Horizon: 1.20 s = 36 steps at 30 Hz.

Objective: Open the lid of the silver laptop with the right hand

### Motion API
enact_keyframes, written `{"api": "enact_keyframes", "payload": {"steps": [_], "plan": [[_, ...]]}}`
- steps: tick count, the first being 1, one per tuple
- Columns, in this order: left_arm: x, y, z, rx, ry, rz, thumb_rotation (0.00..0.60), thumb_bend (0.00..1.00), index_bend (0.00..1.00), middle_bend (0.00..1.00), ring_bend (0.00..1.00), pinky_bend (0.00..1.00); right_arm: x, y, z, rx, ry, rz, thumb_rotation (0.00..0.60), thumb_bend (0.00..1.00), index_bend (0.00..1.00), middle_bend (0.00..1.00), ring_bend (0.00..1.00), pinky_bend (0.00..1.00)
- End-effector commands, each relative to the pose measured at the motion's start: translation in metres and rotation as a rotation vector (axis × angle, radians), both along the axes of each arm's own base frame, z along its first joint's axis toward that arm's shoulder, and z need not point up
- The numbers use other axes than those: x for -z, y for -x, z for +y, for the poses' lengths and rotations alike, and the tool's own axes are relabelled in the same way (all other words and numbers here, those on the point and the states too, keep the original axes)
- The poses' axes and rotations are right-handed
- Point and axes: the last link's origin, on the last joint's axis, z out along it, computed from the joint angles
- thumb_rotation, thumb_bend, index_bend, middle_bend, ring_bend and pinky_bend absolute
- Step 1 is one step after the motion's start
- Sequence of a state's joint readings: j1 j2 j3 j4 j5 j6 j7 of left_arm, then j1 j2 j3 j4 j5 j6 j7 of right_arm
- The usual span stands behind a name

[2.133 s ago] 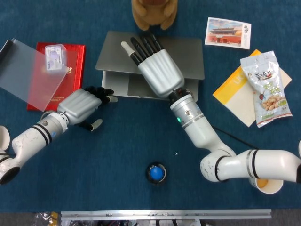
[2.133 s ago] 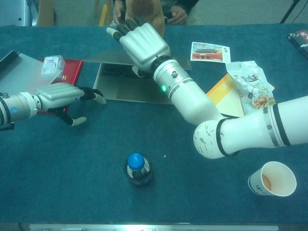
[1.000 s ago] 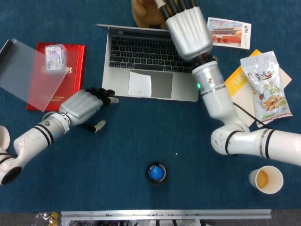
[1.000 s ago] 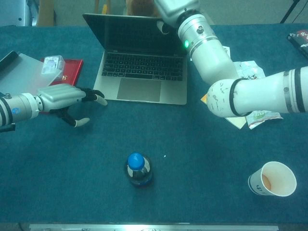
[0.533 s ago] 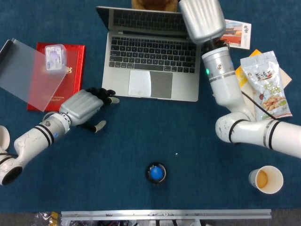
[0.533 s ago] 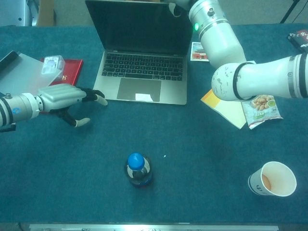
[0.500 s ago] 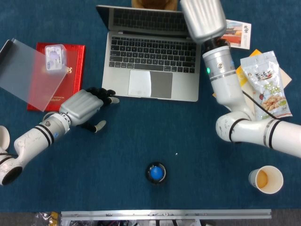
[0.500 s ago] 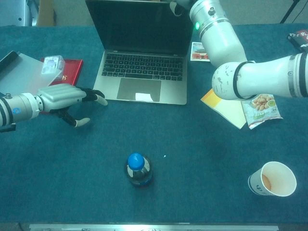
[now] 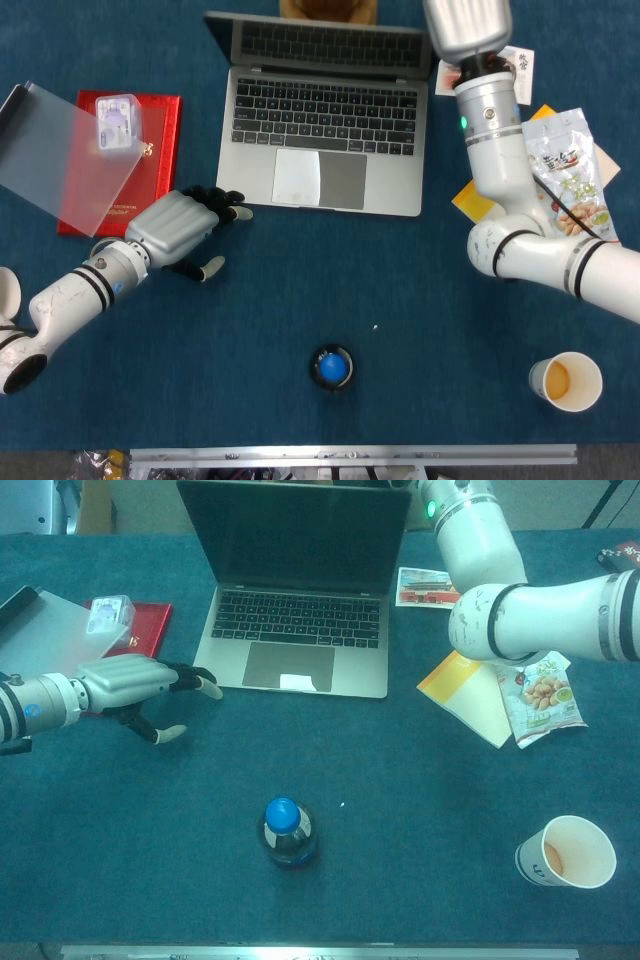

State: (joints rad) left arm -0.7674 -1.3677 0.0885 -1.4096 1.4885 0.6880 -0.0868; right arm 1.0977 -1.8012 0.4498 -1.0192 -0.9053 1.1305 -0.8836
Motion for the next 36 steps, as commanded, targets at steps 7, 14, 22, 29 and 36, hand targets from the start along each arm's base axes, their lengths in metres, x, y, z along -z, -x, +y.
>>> {"api": "enact_keyframes", "payload": {"steps": [7, 14, 22, 29, 36], "plan": [[0.000, 0.000, 0.000, -0.001, -0.002, -0.002, 0.414, 0.44, 0.13, 0.07, 0.07, 0.11, -0.005, -0.002, 0.000, -0.021, 0.006, -0.027, 0.600, 0.29, 0.04, 0.10, 0.00, 0.00], [-0.003, -0.001, 0.000, -0.003, -0.011, -0.010, 0.414, 0.44, 0.13, 0.07, 0.07, 0.11, -0.011, -0.011, 0.004, -0.041, 0.004, -0.051, 0.600, 0.29, 0.04, 0.10, 0.00, 0.00], [-0.011, -0.004, 0.001, -0.003, -0.037, -0.031, 0.413, 0.44, 0.13, 0.07, 0.07, 0.11, -0.022, -0.011, 0.014, -0.046, -0.021, -0.098, 0.600, 0.29, 0.04, 0.10, 0.00, 0.00], [-0.029, -0.009, 0.005, -0.008, -0.102, -0.077, 0.413, 0.44, 0.13, 0.07, 0.07, 0.11, -0.042, 0.005, 0.030, -0.038, -0.044, -0.122, 0.600, 0.29, 0.04, 0.10, 0.00, 0.00], [-0.060, -0.009, 0.008, -0.019, -0.216, -0.126, 0.411, 0.44, 0.13, 0.08, 0.07, 0.11, -0.073, 0.035, 0.051, -0.020, -0.040, -0.129, 0.600, 0.29, 0.04, 0.11, 0.00, 0.00]]}}
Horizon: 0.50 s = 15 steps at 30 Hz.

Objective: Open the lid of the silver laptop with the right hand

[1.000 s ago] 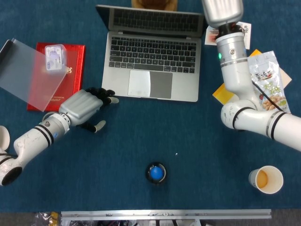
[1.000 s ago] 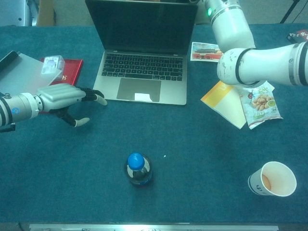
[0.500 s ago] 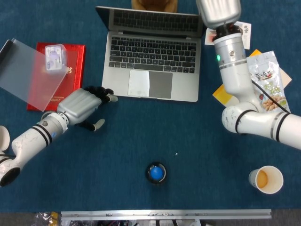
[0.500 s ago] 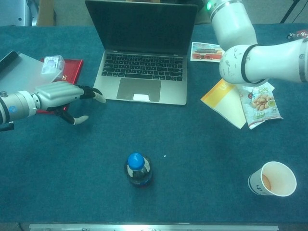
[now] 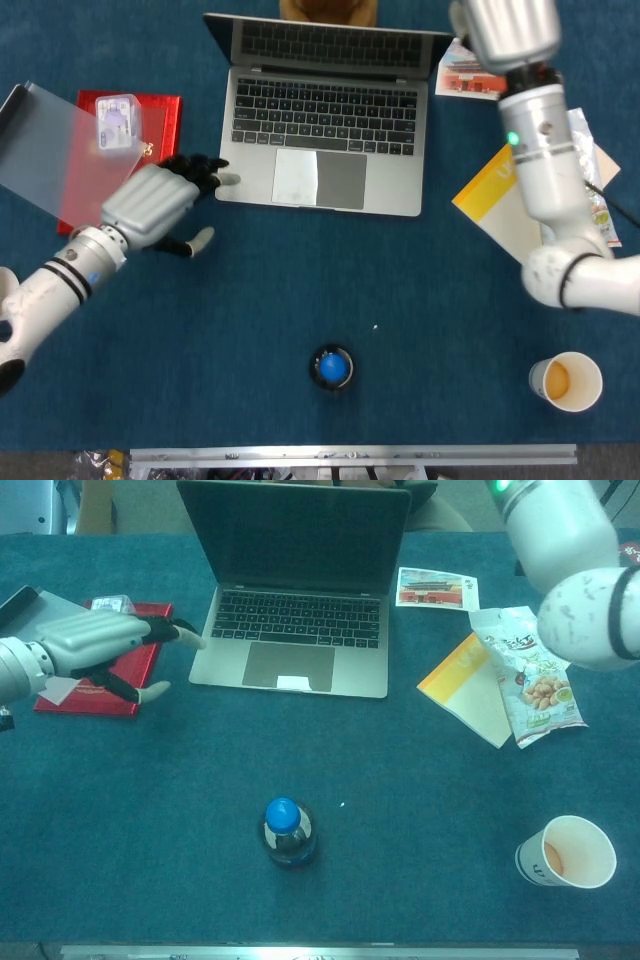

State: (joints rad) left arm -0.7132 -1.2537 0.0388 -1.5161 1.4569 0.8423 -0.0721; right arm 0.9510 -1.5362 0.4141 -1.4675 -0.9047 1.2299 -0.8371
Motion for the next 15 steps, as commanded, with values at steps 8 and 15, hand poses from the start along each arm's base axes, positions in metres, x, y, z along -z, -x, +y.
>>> {"api": "enact_keyframes", "payload": {"steps": [8, 15], "plan": [[-0.057, 0.017, -0.003, -0.051, -0.231, -0.043, 0.442, 0.44, 0.14, 0.10, 0.07, 0.11, -0.049, 0.063, 0.043, 0.061, 0.012, 0.003, 0.600, 0.29, 0.04, 0.15, 0.00, 0.00], [-0.097, 0.042, -0.018, -0.130, -0.392, -0.054, 0.497, 0.44, 0.14, 0.11, 0.07, 0.11, -0.072, 0.110, 0.076, 0.140, 0.024, -0.010, 0.600, 0.29, 0.06, 0.17, 0.00, 0.00]]}}
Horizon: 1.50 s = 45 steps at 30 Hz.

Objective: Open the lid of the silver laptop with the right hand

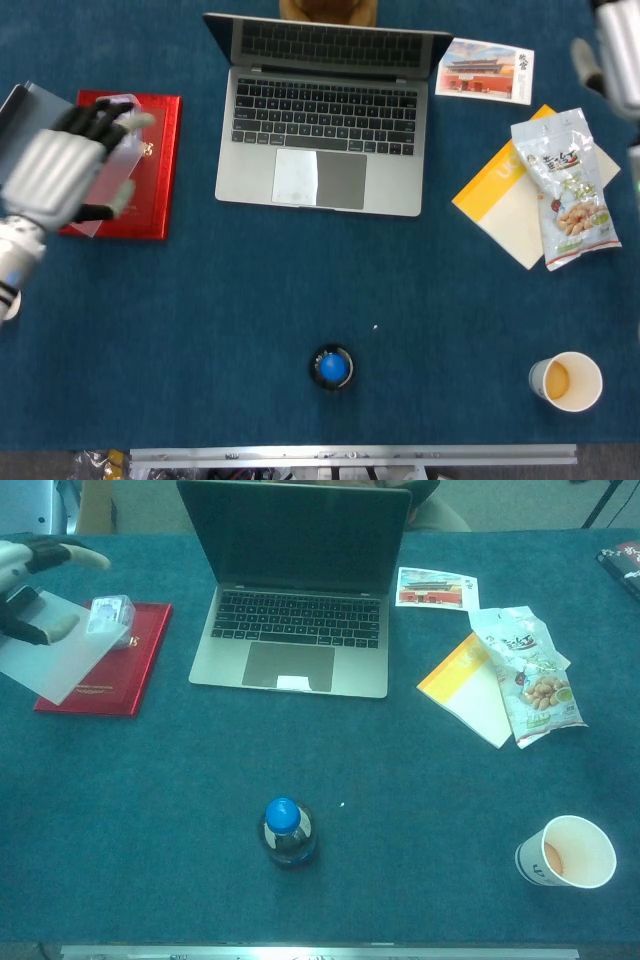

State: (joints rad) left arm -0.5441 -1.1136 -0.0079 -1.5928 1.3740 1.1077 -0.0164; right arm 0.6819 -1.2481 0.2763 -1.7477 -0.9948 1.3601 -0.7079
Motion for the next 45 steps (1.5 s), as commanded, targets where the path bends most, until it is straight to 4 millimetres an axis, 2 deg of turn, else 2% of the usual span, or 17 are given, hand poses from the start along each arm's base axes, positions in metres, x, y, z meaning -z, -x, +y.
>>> {"api": "enact_keyframes", "payload": {"steps": [1, 5, 12, 19, 25, 31, 45], "plan": [[-0.024, 0.014, -0.010, -0.047, -0.086, -0.004, 0.497, 0.44, 0.14, 0.11, 0.07, 0.11, -0.009, 0.024, 0.020, 0.038, 0.004, -0.014, 0.600, 0.29, 0.07, 0.17, 0.00, 0.00], [-0.043, 0.026, -0.022, -0.089, -0.164, -0.018, 0.499, 0.44, 0.14, 0.11, 0.07, 0.11, -0.018, 0.046, 0.038, 0.074, 0.013, -0.023, 0.600, 0.29, 0.08, 0.18, 0.00, 0.00], [-0.063, 0.041, -0.048, -0.135, -0.270, -0.060, 0.497, 0.44, 0.15, 0.12, 0.07, 0.11, -0.029, 0.076, 0.070, 0.119, 0.039, -0.062, 0.600, 0.29, 0.08, 0.18, 0.00, 0.00], [-0.068, 0.052, -0.081, -0.164, -0.305, -0.055, 0.495, 0.44, 0.16, 0.12, 0.07, 0.11, -0.037, 0.100, 0.104, 0.158, 0.062, -0.103, 0.600, 0.29, 0.08, 0.19, 0.00, 0.00], [-0.070, 0.059, -0.106, -0.205, -0.315, -0.040, 0.498, 0.44, 0.16, 0.13, 0.07, 0.11, -0.041, 0.117, 0.126, 0.196, 0.080, -0.124, 0.600, 0.29, 0.08, 0.19, 0.00, 0.00], [-0.071, 0.057, -0.124, -0.219, -0.325, -0.043, 0.497, 0.44, 0.16, 0.13, 0.07, 0.11, -0.044, 0.128, 0.138, 0.214, 0.091, -0.150, 0.600, 0.29, 0.08, 0.19, 0.00, 0.00], [-0.074, 0.052, -0.132, -0.212, -0.343, -0.053, 0.499, 0.44, 0.16, 0.13, 0.07, 0.11, -0.052, 0.133, 0.146, 0.208, 0.101, -0.158, 0.600, 0.29, 0.08, 0.19, 0.00, 0.00]]}}
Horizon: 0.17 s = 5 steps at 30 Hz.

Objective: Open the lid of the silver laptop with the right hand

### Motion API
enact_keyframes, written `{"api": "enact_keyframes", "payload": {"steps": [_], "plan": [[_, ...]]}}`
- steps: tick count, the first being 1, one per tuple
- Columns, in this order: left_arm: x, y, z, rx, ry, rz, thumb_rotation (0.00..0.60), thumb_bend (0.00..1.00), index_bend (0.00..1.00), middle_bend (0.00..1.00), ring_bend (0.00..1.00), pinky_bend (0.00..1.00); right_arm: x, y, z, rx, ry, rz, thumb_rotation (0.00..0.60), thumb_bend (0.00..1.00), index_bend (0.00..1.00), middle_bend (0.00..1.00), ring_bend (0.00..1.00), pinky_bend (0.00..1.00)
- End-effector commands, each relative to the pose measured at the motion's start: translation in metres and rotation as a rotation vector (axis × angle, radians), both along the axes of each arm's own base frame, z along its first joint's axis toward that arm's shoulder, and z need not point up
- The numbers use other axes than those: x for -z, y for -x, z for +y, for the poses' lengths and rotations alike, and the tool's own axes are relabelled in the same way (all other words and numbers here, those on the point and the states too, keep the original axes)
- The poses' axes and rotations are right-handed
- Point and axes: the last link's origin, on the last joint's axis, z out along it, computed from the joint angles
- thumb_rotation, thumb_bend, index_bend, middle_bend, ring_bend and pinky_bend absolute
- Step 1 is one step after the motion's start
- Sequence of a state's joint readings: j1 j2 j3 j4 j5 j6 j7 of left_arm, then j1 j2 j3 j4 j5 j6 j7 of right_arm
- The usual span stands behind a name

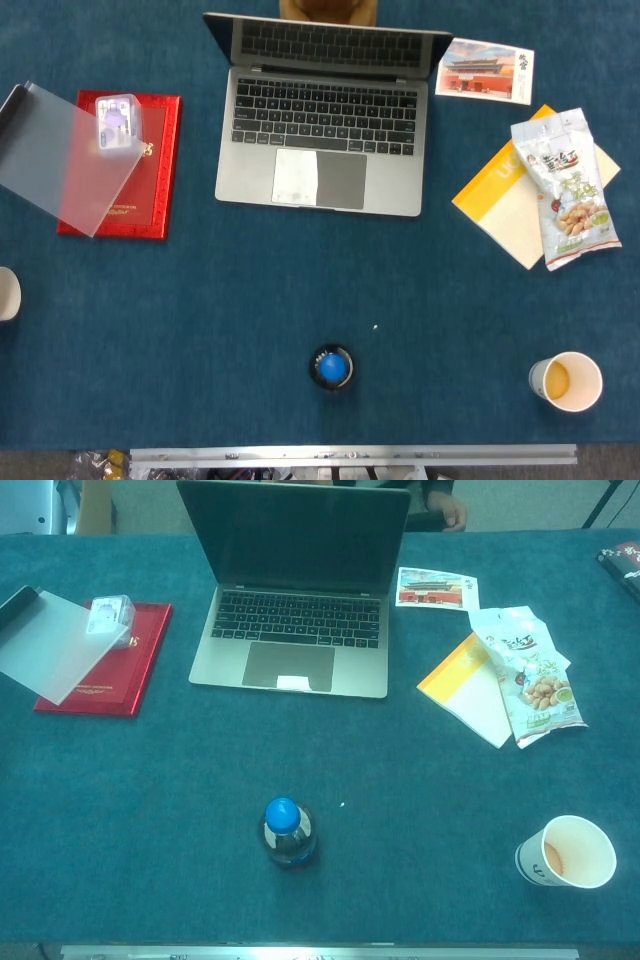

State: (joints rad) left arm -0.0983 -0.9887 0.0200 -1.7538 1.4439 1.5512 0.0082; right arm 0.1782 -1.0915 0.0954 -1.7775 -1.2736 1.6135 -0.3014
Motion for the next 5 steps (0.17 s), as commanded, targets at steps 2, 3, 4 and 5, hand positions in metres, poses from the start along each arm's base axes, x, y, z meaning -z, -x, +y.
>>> {"api": "enact_keyframes", "payload": {"steps": [2, 3, 4, 5], "plan": [[0.0003, -0.0003, 0.0001, 0.004, 0.001, -0.003, 0.498, 0.44, 0.16, 0.13, 0.07, 0.11, -0.0026, -0.0012, 0.0021, -0.005, 0.003, -0.002, 0.600, 0.29, 0.08, 0.19, 0.00, 0.00], [0.0005, -0.0008, 0.0004, 0.007, 0.002, -0.003, 0.498, 0.44, 0.16, 0.13, 0.07, 0.11, -0.0030, -0.0014, 0.0025, -0.005, 0.003, -0.003, 0.600, 0.29, 0.08, 0.19, 0.00, 0.00], [0.0007, -0.0010, 0.0006, 0.008, 0.002, -0.004, 0.500, 0.44, 0.16, 0.13, 0.07, 0.11, -0.0032, -0.0017, 0.0028, -0.006, 0.003, -0.003, 0.600, 0.29, 0.08, 0.19, 0.00, 0.00], [0.0011, -0.0013, 0.0011, 0.010, 0.004, -0.003, 0.500, 0.44, 0.16, 0.13, 0.07, 0.11, -0.0039, -0.0019, 0.0034, -0.006, 0.005, -0.004, 0.600, 0.29, 0.08, 0.19, 0.00, 0.00]]}}
